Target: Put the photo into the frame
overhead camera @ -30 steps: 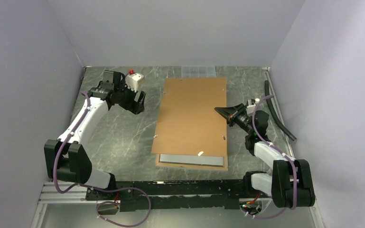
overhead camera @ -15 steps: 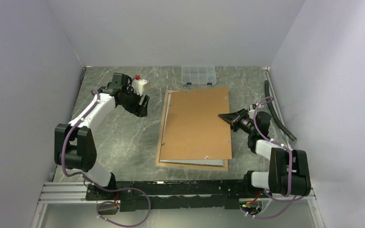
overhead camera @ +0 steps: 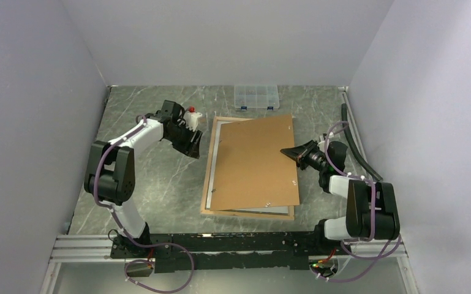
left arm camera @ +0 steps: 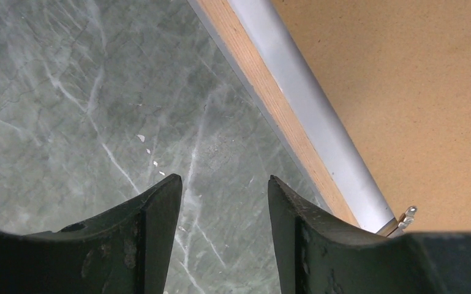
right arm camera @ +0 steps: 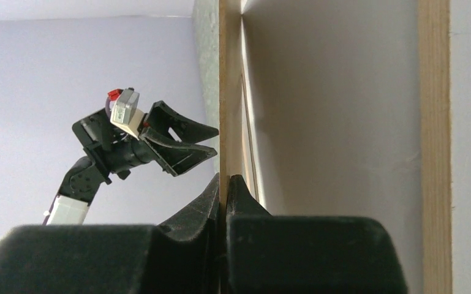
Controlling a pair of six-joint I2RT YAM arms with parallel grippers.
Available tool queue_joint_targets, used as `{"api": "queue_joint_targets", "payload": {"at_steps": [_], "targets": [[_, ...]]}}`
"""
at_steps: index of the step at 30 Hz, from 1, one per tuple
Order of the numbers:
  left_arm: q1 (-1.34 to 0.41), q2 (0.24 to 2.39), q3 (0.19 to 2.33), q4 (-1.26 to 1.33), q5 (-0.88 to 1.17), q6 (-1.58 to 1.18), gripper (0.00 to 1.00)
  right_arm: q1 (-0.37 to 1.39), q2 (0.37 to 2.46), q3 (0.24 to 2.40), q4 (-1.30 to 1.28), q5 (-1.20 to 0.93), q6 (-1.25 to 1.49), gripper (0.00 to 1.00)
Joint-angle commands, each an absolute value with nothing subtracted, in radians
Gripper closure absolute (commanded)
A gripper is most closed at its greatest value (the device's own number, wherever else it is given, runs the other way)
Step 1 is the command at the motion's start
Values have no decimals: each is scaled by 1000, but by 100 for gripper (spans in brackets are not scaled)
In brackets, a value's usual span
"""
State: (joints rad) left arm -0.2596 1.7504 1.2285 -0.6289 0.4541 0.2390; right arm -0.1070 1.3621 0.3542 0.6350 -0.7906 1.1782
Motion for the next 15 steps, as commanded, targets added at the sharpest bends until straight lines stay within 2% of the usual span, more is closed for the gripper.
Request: {"api": "queue_joint_targets", "payload": {"at_steps": [1,15], "targets": [[-265,1771,1257,-590,519,208,42,-112,1405,385,812,-820,1229,100],[-288,1877,1289,-568,558,181,50,-112,1470,391,867,-824,1200,100]]}}
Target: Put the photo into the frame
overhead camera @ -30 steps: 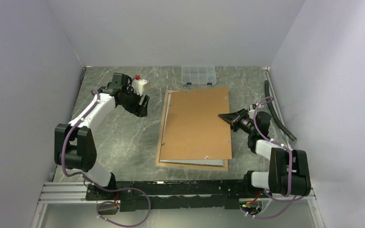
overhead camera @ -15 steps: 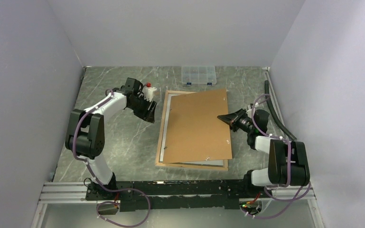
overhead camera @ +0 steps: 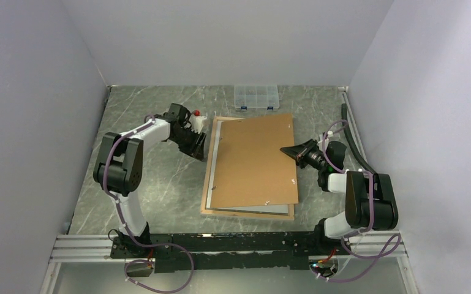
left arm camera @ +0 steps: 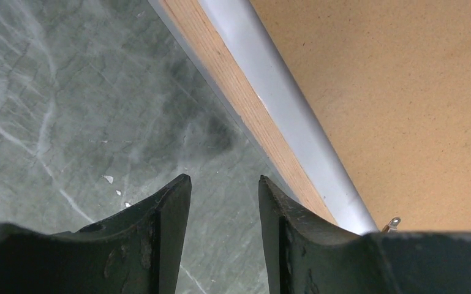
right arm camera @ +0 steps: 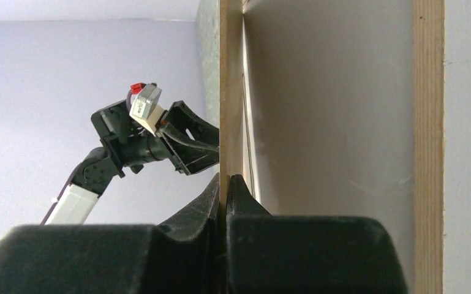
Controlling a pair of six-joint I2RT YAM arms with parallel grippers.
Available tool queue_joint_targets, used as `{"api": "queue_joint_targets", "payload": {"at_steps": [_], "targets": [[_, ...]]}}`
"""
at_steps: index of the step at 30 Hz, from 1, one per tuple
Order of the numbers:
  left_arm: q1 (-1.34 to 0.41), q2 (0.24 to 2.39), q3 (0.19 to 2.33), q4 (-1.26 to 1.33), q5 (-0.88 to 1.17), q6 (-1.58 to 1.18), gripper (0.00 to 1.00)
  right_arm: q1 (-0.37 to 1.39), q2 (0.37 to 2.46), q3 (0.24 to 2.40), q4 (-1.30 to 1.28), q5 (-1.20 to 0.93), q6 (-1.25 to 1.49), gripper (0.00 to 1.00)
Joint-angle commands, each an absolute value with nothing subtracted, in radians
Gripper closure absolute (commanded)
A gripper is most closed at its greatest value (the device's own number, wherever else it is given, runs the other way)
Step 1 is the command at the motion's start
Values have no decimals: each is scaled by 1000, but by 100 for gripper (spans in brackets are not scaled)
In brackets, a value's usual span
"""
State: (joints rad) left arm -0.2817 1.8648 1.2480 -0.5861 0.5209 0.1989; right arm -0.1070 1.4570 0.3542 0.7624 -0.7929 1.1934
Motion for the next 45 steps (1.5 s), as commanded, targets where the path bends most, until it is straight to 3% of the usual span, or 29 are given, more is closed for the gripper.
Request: {"api": "queue_joint_targets", "payload": {"at_steps": [1,13,22,45], "targets": [[-290,1880,1290,-567,559,179,51,-111,1477,390,871,-824,1200,100],[-306,1907,1292,-568,560,188,59,-109,1522,360,891,-798,1141,100],[-316,1935,1301,-576,565,202,72,-94,1521,347,891,-766,1086,100],[-334,1921,1272,-577,591,205,85,44,1511,309,818,-624,990,100]]}}
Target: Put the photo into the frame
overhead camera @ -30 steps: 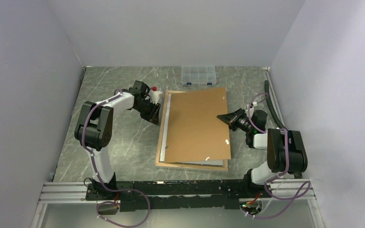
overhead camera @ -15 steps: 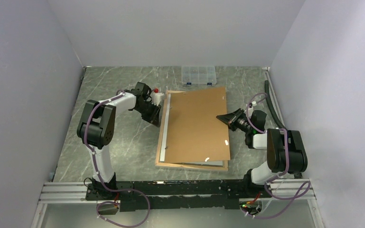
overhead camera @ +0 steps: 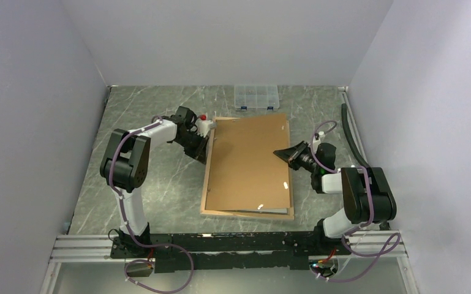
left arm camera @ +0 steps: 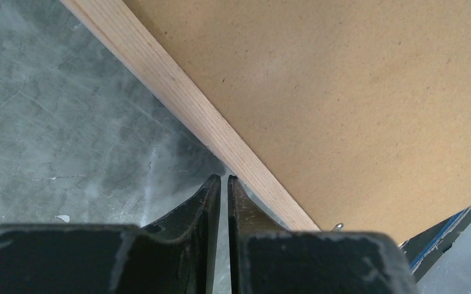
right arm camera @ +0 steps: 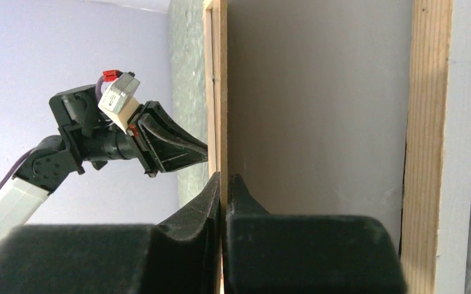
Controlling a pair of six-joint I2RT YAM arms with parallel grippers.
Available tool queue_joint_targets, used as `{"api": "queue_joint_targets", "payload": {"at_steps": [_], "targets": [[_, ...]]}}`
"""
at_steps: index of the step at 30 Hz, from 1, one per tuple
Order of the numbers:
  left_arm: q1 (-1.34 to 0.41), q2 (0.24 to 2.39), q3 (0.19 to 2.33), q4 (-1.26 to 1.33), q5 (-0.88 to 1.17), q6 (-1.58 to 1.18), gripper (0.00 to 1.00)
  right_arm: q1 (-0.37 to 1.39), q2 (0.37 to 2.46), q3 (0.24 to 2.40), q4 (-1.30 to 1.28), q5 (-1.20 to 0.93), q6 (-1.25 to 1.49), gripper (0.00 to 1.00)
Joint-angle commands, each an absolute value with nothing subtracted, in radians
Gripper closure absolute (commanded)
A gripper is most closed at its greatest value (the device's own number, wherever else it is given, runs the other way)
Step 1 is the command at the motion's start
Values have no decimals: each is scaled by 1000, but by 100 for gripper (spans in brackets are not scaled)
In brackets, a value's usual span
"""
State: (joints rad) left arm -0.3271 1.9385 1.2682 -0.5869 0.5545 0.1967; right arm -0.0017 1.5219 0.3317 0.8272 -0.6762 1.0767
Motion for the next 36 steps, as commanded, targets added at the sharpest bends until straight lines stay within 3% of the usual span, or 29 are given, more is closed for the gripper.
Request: {"api": "queue_joint_targets", "payload": {"at_steps": [1,14,16,24,25,26,36], "targets": [[-334,1921,1270,-575,591,205,85,52,1510,305,819,-614,989,100],[-344,1915,1261,-581,605,205,90,130,1459,267,694,-445,911,98],[-345,1913,1260,-580,602,205,91,132,1453,275,648,-440,890,90],[-344,1881,1260,-608,584,220,91,175,1377,410,281,-385,738,34],[-344,1875,1259,-611,578,222,92,178,1369,424,249,-382,725,23],[-343,1868,1258,-611,574,224,92,183,1365,437,218,-374,714,3],[-327,1838,1266,-630,561,227,92,309,1352,637,-204,-144,593,0]]}}
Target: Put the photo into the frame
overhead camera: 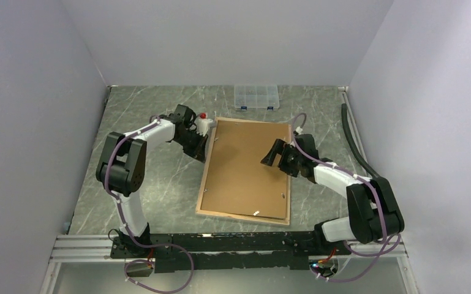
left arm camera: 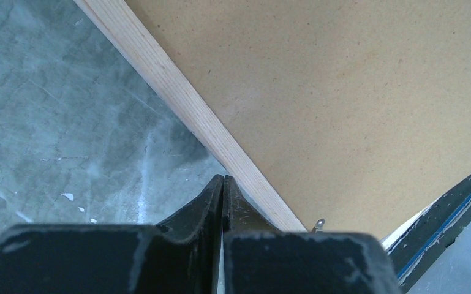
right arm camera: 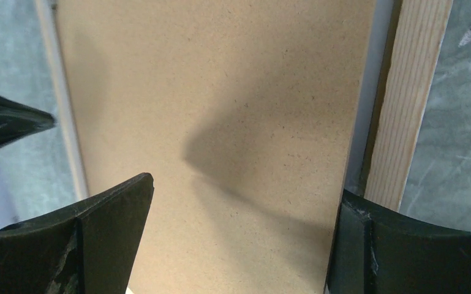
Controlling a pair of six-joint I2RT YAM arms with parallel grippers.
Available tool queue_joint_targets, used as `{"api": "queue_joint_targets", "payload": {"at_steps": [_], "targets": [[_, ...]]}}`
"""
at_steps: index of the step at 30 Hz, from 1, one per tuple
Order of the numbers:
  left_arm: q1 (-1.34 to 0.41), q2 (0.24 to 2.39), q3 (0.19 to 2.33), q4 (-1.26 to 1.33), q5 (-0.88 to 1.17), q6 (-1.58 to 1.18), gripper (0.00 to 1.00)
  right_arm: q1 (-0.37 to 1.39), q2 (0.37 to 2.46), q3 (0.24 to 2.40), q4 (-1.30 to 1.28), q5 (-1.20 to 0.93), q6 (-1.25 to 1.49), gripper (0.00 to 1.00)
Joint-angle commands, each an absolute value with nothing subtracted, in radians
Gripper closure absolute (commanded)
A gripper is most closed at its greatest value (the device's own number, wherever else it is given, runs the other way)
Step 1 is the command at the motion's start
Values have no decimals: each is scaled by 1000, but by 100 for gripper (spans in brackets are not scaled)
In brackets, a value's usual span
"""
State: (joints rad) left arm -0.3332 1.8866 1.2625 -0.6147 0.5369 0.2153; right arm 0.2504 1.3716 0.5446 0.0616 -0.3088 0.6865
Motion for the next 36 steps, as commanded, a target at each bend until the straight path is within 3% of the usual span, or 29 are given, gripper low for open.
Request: {"api": "queue_joint_targets", "payload": {"at_steps": [1,7,20,25,26,28,29,36], "targets": [[-323,1836,1266,-630,563,228,92,320,1350,656,-240,-117,585,0],[-307,1826,1265,-630,568,233,92,331,1303,733,-396,-35,546,0],[-279,1826,1281,-656,577,229,90,307,1169,782,-438,-48,561,1],[-273,1837,1310,-693,605,234,84,321,1175,736,-374,-85,617,33],[-272,1835,1311,-698,614,235,81,332,1180,724,-359,-93,628,42],[-273,1829,1307,-705,645,237,75,357,1181,700,-331,-94,650,69],[-273,1827,1301,-708,658,239,72,370,1179,685,-319,-99,658,76],[-273,1812,1261,-699,678,263,66,394,1178,582,-300,-106,688,92]]}}
